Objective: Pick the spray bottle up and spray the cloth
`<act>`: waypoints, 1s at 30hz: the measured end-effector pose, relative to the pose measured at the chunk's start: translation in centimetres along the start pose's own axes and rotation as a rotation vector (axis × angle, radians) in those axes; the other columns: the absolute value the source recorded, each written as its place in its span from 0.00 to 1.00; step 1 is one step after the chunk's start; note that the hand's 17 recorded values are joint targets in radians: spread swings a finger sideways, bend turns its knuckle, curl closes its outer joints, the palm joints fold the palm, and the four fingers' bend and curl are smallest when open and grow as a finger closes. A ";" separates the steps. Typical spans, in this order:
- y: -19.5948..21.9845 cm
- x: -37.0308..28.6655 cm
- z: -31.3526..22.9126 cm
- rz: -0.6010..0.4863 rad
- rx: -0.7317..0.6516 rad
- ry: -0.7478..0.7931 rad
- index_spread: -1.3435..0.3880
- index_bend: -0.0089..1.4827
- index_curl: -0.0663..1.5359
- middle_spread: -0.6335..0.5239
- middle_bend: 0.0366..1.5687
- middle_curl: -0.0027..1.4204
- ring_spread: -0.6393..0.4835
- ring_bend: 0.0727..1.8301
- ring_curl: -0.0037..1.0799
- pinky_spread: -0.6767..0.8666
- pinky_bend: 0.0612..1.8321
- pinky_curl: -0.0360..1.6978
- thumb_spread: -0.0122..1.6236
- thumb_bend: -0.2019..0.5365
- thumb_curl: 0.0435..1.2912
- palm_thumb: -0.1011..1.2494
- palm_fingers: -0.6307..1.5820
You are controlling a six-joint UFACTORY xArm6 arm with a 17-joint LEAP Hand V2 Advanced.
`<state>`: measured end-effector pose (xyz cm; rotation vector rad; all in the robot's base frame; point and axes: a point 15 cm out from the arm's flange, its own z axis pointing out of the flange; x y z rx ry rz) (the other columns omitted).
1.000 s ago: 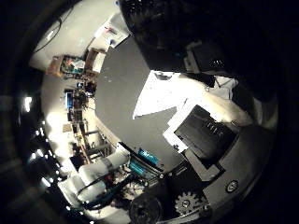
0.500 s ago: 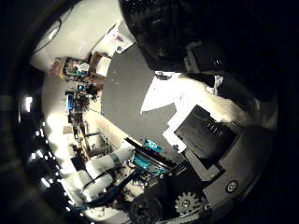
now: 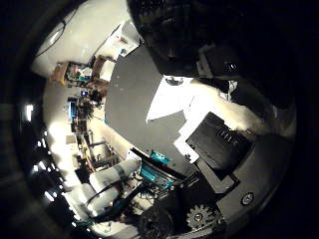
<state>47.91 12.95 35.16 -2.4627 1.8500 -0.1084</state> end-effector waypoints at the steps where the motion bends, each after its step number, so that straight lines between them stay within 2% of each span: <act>1: 0.0 0.0 0.2 0.001 -0.003 0.000 0.58 0.65 0.71 0.32 0.73 0.80 0.30 0.69 0.94 0.33 0.54 0.94 0.50 0.25 0.65 0.79 0.76; 11: -1.1 0.2 2.6 0.023 0.018 -0.017 0.58 0.65 0.71 0.32 0.72 0.80 0.31 0.69 0.94 0.33 0.54 0.94 0.50 0.25 0.65 0.79 0.76; 15: -1.1 -1.3 0.1 0.030 0.080 -0.071 0.58 0.65 0.71 0.32 0.72 0.81 0.31 0.69 0.94 0.33 0.54 0.94 0.50 0.25 0.65 0.79 0.76; 21: -0.5 -6.6 -4.3 -0.023 0.158 -0.166 0.58 0.65 0.71 0.32 0.72 0.81 0.31 0.69 0.94 0.33 0.54 0.94 0.50 0.25 0.65 0.78 0.76; 26: -0.8 -10.1 -6.1 -0.008 0.187 -0.302 0.58 0.65 0.71 0.32 0.72 0.81 0.31 0.69 0.94 0.33 0.54 0.94 0.51 0.25 0.65 0.78 0.76; 30: -2.1 -12.3 -8.9 0.009 0.273 -0.425 0.58 0.65 0.71 0.32 0.72 0.81 0.31 0.69 0.94 0.33 0.54 0.94 0.51 0.25 0.65 0.78 0.76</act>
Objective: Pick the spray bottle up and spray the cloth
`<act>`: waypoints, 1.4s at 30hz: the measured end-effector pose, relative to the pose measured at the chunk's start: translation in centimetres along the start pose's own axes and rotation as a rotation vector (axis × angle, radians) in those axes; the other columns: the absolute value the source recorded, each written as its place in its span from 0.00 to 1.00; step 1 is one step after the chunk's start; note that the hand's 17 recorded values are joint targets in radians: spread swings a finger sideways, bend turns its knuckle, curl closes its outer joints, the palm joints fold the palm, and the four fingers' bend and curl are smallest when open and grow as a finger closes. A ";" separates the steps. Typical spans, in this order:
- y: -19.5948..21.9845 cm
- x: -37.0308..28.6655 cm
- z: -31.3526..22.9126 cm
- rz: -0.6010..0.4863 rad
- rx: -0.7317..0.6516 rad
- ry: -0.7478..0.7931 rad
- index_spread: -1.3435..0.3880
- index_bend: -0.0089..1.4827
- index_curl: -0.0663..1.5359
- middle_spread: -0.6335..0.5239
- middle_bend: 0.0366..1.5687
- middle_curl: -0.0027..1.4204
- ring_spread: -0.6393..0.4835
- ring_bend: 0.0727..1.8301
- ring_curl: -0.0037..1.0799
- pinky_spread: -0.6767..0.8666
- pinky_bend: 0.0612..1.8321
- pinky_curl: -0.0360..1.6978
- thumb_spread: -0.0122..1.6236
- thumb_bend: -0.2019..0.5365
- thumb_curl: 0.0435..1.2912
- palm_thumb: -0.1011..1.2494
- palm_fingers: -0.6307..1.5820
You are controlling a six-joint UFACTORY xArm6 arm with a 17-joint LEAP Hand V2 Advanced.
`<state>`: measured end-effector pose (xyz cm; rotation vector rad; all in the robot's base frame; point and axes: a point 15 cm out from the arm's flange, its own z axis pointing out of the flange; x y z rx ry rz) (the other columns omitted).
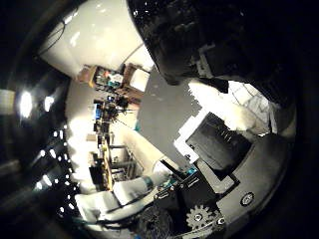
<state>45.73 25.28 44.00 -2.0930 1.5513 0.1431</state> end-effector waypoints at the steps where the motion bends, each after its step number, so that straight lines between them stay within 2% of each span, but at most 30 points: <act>1: -0.5 -0.8 -0.5 -0.006 0.025 -0.029 0.58 0.65 0.71 0.32 0.72 0.81 0.31 0.69 0.94 0.33 0.54 0.94 0.51 0.25 0.65 0.78 0.76; 8: -3.0 -6.0 -3.8 -0.032 0.169 -0.273 0.58 0.65 0.71 0.32 0.72 0.81 0.31 0.69 0.94 0.33 0.54 0.94 0.51 0.25 0.65 0.78 0.76; 17: -5.8 -8.7 -8.4 0.059 0.293 -0.626 0.58 0.64 0.71 0.32 0.72 0.82 0.31 0.69 0.94 0.33 0.54 0.94 0.52 0.25 0.65 0.78 0.76; 23: -7.5 -8.4 -9.2 0.067 0.363 -0.737 0.58 0.64 0.71 0.31 0.71 0.82 0.31 0.69 0.94 0.33 0.54 0.94 0.52 0.25 0.65 0.78 0.76; 31: -7.8 -5.3 -4.1 0.164 0.357 -0.820 0.58 0.63 0.72 0.31 0.71 0.82 0.31 0.69 0.94 0.33 0.54 0.94 0.52 0.25 0.64 0.79 0.76; 42: -8.3 -3.2 2.5 0.212 0.309 -0.918 0.58 0.63 0.72 0.31 0.71 0.82 0.31 0.69 0.94 0.33 0.54 0.94 0.52 0.25 0.64 0.79 0.76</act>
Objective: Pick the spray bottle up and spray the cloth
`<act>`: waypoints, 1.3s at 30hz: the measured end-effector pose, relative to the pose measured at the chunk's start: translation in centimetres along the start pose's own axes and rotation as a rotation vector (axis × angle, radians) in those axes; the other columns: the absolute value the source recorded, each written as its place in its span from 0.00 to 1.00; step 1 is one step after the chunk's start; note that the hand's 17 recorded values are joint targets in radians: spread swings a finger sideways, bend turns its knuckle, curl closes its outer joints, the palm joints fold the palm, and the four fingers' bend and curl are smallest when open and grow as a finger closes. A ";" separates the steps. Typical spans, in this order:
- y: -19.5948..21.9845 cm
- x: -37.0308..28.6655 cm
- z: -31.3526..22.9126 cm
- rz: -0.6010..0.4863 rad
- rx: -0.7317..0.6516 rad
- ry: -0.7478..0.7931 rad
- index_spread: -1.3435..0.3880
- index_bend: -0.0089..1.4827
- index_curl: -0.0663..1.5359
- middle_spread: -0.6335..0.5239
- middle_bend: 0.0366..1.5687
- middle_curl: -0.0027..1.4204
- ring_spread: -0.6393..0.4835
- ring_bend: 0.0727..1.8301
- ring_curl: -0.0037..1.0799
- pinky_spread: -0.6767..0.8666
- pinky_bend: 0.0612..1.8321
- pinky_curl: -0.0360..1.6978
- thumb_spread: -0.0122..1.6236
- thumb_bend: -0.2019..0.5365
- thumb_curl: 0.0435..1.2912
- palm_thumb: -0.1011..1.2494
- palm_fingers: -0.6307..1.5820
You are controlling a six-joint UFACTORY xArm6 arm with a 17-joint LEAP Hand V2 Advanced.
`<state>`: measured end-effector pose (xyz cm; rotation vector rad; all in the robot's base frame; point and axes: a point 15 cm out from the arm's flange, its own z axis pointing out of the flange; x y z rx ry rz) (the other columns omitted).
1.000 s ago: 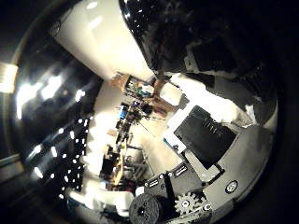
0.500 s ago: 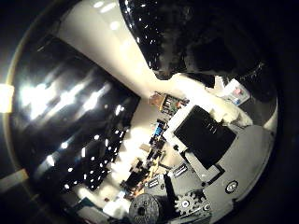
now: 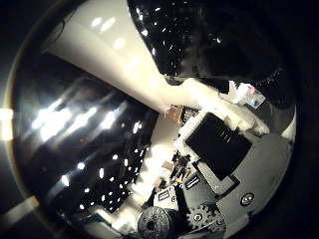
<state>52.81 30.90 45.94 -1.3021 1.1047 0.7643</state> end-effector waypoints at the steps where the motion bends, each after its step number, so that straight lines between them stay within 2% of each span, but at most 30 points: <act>1: 0.2 0.5 0.3 0.006 -0.008 -0.009 0.58 0.63 0.72 0.31 0.71 0.82 0.31 0.69 0.94 0.33 0.54 0.94 0.52 0.25 0.64 0.79 0.76; 5: 0.6 2.4 1.5 0.020 -0.032 -0.019 0.58 0.63 0.72 0.31 0.71 0.82 0.31 0.69 0.94 0.33 0.54 0.94 0.52 0.25 0.64 0.79 0.76; 17: 2.5 4.9 6.6 -0.049 -0.160 -0.072 0.58 0.63 0.71 0.32 0.72 0.80 0.31 0.69 0.94 0.33 0.54 0.94 0.51 0.25 0.65 0.79 0.76; 34: 3.7 9.5 12.3 -0.101 -0.300 -0.018 0.58 0.63 0.71 0.32 0.72 0.80 0.31 0.69 0.93 0.33 0.54 0.94 0.48 0.25 0.65 0.79 0.76; 39: 4.0 10.9 13.2 -0.084 -0.321 -0.002 0.58 0.63 0.71 0.32 0.72 0.80 0.31 0.69 0.93 0.33 0.54 0.94 0.48 0.25 0.65 0.78 0.76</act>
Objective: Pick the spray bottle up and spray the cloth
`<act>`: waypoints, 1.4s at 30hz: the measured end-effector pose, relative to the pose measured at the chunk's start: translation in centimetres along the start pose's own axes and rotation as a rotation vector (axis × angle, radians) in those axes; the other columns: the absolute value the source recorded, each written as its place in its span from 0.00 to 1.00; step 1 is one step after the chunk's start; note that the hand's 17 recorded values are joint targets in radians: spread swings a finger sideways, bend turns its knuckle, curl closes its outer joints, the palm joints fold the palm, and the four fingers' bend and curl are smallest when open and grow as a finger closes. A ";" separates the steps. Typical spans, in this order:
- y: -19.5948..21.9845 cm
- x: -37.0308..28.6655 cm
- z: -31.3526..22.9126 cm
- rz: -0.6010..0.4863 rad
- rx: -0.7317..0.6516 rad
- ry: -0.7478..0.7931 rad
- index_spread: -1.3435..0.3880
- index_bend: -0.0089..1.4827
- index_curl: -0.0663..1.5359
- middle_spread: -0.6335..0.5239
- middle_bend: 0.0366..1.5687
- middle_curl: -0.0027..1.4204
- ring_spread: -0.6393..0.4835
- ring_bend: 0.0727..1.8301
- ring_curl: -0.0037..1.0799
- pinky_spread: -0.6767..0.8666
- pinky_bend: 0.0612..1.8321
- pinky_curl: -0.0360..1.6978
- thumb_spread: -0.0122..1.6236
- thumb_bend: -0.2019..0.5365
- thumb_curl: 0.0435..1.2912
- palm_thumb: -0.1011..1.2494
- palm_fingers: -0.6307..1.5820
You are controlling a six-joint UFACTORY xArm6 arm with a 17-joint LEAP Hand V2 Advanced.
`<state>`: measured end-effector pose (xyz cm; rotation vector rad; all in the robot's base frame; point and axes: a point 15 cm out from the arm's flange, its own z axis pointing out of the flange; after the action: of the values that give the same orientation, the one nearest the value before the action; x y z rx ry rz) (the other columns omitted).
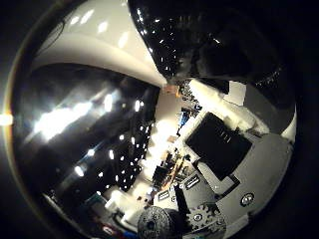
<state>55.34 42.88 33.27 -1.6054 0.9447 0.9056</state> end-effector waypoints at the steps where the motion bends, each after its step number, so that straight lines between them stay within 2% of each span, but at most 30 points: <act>1: 0.2 0.2 0.2 0.003 -0.004 0.000 0.58 0.63 0.71 0.32 0.72 0.80 0.31 0.69 0.93 0.33 0.54 0.94 0.48 0.25 0.65 0.78 0.76; 9: 0.4 1.5 0.8 0.019 -0.010 0.002 0.58 0.63 0.72 0.32 0.71 0.81 0.31 0.69 0.93 0.33 0.54 0.93 0.50 0.25 0.65 0.78 0.75; 14: 0.4 1.9 0.5 0.029 -0.012 -0.002 0.57 0.61 0.72 0.31 0.68 0.81 0.31 0.67 0.90 0.33 0.54 0.89 0.53 0.25 0.63 0.77 0.74; 22: 0.5 2.4 0.0 0.028 -0.018 0.009 0.56 0.46 0.70 0.32 0.60 0.75 0.35 0.64 0.78 0.28 0.51 0.73 0.57 0.23 0.55 0.69 0.77; 30: 1.4 2.4 0.1 0.022 -0.054 0.011 0.52 0.24 0.68 0.33 0.50 0.67 0.38 0.60 0.64 0.17 0.47 0.56 0.59 0.24 0.46 0.64 0.75; 35: 2.1 2.8 0.1 0.021 -0.085 0.030 0.51 0.13 0.67 0.34 0.45 0.64 0.38 0.58 0.59 0.11 0.43 0.51 0.60 0.24 0.43 0.64 0.71; 38: 2.6 3.1 0.0 0.023 -0.108 0.042 0.52 0.11 0.64 0.34 0.44 0.63 0.39 0.57 0.57 0.10 0.41 0.50 0.62 0.24 0.41 0.63 0.65; 41: 3.7 3.0 0.0 0.030 -0.152 0.037 0.52 0.13 0.61 0.36 0.42 0.61 0.39 0.52 0.54 0.15 0.36 0.49 0.65 0.24 0.39 0.63 0.55; 42: 3.9 3.0 -0.1 0.033 -0.163 0.037 0.52 0.14 0.60 0.37 0.41 0.60 0.40 0.51 0.53 0.20 0.31 0.49 0.66 0.24 0.38 0.63 0.51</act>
<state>52.98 41.73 29.08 -1.7541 0.9445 1.0004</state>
